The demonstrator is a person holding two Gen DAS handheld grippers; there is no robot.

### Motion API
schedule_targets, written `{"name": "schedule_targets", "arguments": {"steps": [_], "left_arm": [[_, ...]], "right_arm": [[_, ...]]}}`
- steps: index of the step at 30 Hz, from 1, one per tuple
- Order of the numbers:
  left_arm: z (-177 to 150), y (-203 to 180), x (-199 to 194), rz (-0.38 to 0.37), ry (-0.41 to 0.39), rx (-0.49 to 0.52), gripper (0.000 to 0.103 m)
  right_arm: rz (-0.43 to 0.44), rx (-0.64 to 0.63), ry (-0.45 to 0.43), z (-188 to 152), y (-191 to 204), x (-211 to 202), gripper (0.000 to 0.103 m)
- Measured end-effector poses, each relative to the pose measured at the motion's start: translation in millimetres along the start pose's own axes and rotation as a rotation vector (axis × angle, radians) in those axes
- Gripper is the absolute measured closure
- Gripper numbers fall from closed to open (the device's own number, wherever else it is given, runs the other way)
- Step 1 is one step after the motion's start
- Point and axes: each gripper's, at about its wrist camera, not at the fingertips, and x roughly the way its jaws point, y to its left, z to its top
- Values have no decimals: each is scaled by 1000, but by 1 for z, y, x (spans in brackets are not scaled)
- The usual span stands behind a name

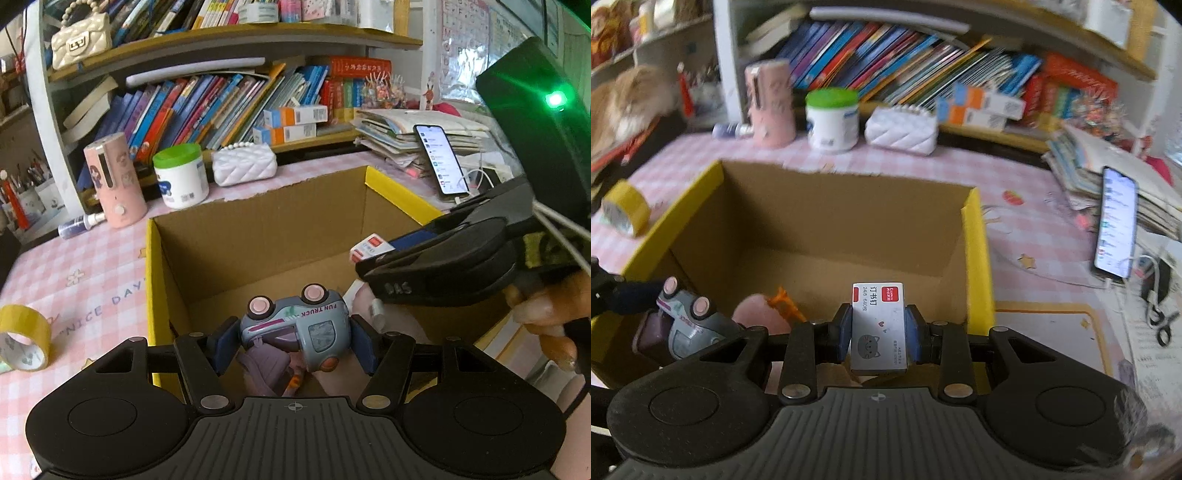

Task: Organize objects
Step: 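Lower both items into the yellow box and open both tools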

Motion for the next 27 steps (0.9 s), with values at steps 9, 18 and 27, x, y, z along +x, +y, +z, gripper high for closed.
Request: {"name": "schedule_targets", "arguments": {"steps": [9,18,27], "left_arm": [[-1,4,4,31,15,-33,38],[0,4,-6,45,-14,-18,27],[-1,3,-38,49,-96,-34,17]], "right_arm": [[49,-79,54,6,8,20,75],[58,-44,64,7,4,19,74],[43,32,-18,2,4,-14,69]]}}
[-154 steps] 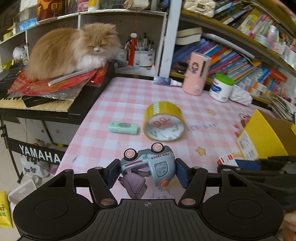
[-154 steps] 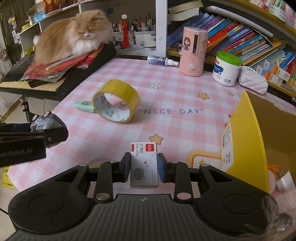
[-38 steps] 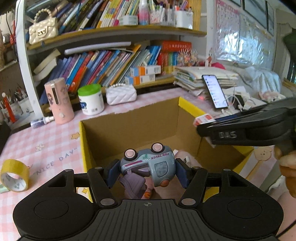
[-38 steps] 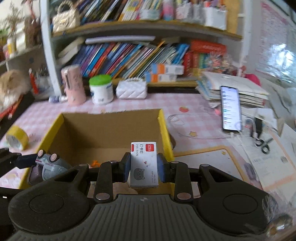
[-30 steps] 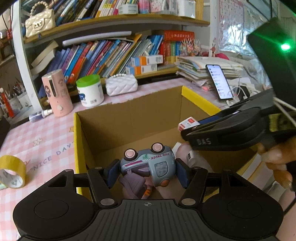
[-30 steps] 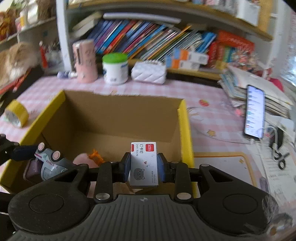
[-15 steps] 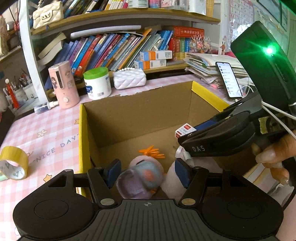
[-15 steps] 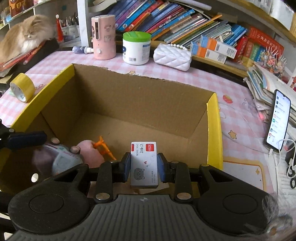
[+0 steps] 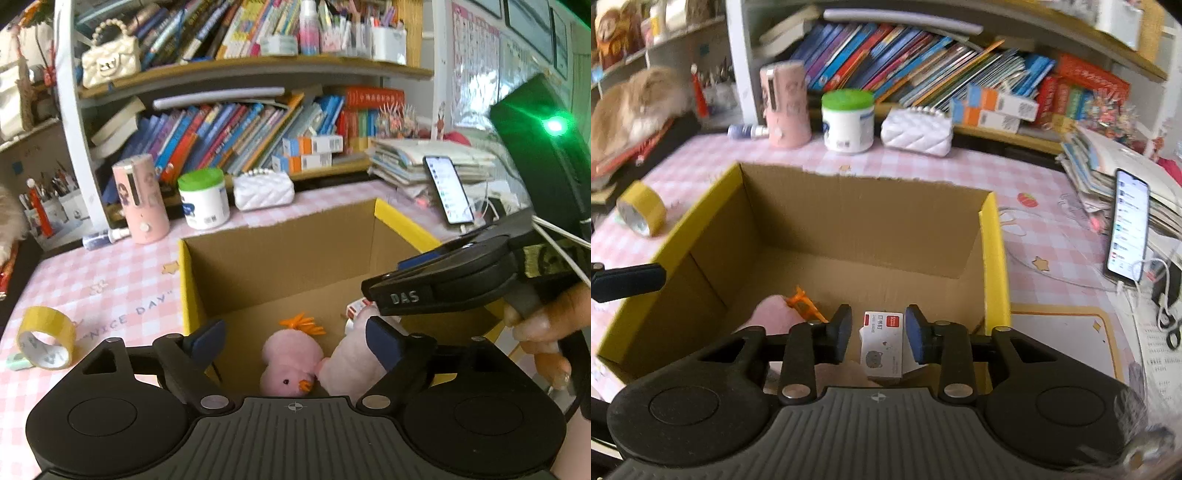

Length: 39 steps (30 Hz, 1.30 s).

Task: Organize objects
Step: 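Lower both items into the yellow box and open both tools, then withdraw both tools from the box back over the table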

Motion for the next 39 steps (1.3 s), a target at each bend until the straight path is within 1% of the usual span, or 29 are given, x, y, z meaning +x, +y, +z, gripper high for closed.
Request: {"name": "schedule_targets", "arguments": {"steps": [2,10,15,19,21,22,25,28,31,34,39], "left_arm": [[-1,2,-9,8,-17,-10,15],[-14,10,-40,15,-52,-25,13],[-28,18,-55,1,-53,-30,13],[-43,28,-66,-8,-30,-40,13],[-51,32,-71,-17,-19,-40,13],[-55,34,-73,-18,-14,-36,13],[-70,41,-79,-12,20,-37,13],[-82,50,-86,-24,53,-62,13],[-92,56,-94,-28,70,-58,13],[-101,63,-103,-28,83,-59,13],[-115,78,-112,-14,121,-76,13]], "right_arm": [[-15,30,-35,-3,0,-12,64],[-119,144,-164,-26,1,-63,59],[-189,209,-205,-50,7,-89,58],[-261,232,-225,-70,23,-105,52],[-281,252,-219,-81,32,-110,49],[-288,260,-209,-87,36,-111,46],[-299,274,-167,-104,54,-111,42],[-292,283,-101,-120,73,-107,41],[-274,277,-47,-132,93,-104,37],[-268,264,-34,-139,111,-106,35],[-256,251,-14,-147,135,-110,33]]}}
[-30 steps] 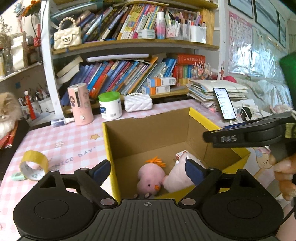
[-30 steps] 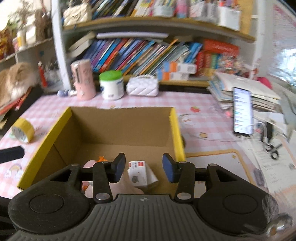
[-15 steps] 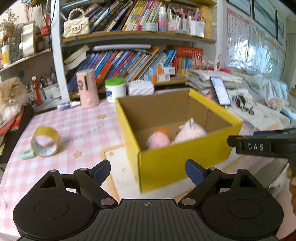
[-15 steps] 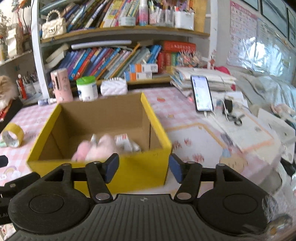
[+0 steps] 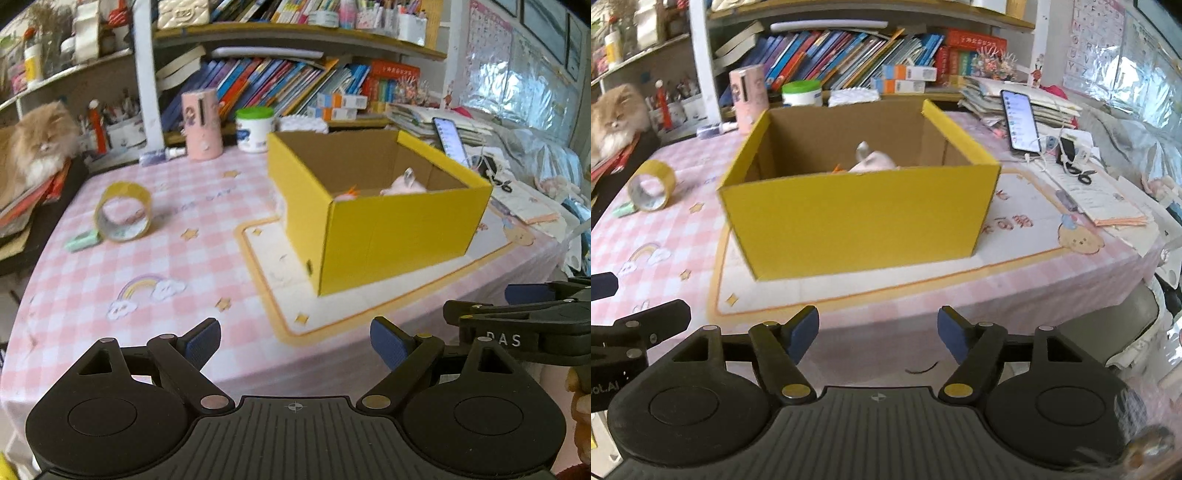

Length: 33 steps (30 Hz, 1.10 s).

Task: Organize objects
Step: 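Withdraw both tools from the box back over the table, then move both tools across the table toward the yellow tape roll and green eraser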

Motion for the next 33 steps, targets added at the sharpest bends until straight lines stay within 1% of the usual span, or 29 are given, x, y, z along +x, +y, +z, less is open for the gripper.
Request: {"name": "schedule_targets", "arguments": {"steps": [3,4,7,12,20,25,33], "left_arm": [[-7,10,-4,3,18,-13,13],[-10,13,-6,3,23,-15,13],[-18,21,-11,6,42,-19,13],[-31,34,-19,19,62,-34,13],[-48,59,-34,61,75,-75,13],[-55,74,-42,86,71,-90,12],[-62,101,-54,129,48,-147,12]], "right_arm": [[7,-8,15,-8,10,-4,30],[10,-9,20,-10,14,-5,27],[30,-12,37,-16,23,-7,22],[53,-35,59,-25,41,-11,21],[95,-78,77,-36,71,-15,21],[122,-112,78,-39,93,-17,21],[158,-175,66,-39,126,-20,21]]}}
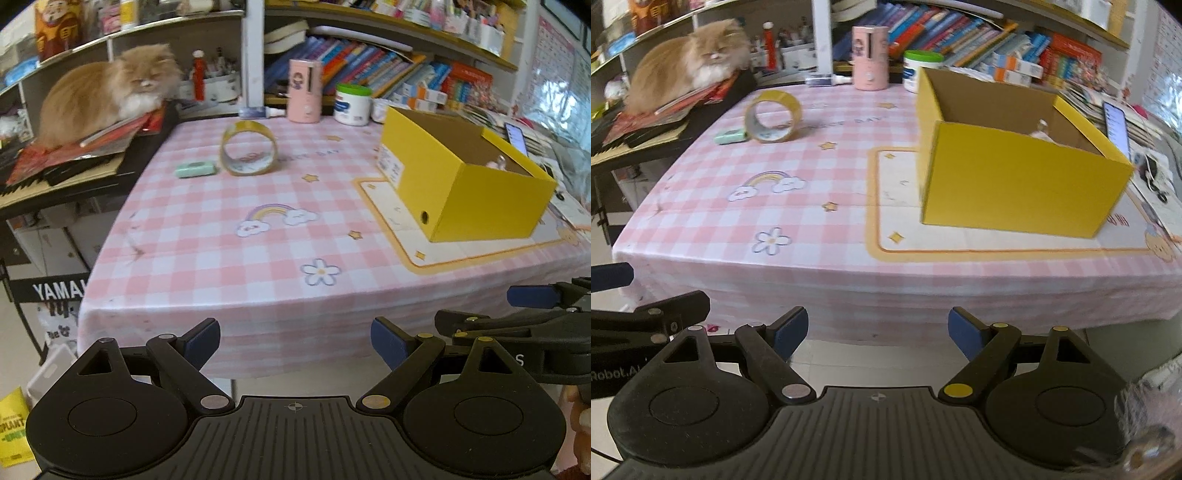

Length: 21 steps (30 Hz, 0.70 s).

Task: Organize objects
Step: 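Move both tools across the table toward the yellow tape roll and green eraser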

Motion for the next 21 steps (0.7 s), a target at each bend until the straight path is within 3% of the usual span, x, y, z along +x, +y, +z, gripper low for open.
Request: {"name": "schedule_targets", "arguments": {"steps": [21], "left_arm": [[9,42,-1,65,-43,-92,12]], "right_arm": [[49,-114,-50,31,48,10,21]]}}
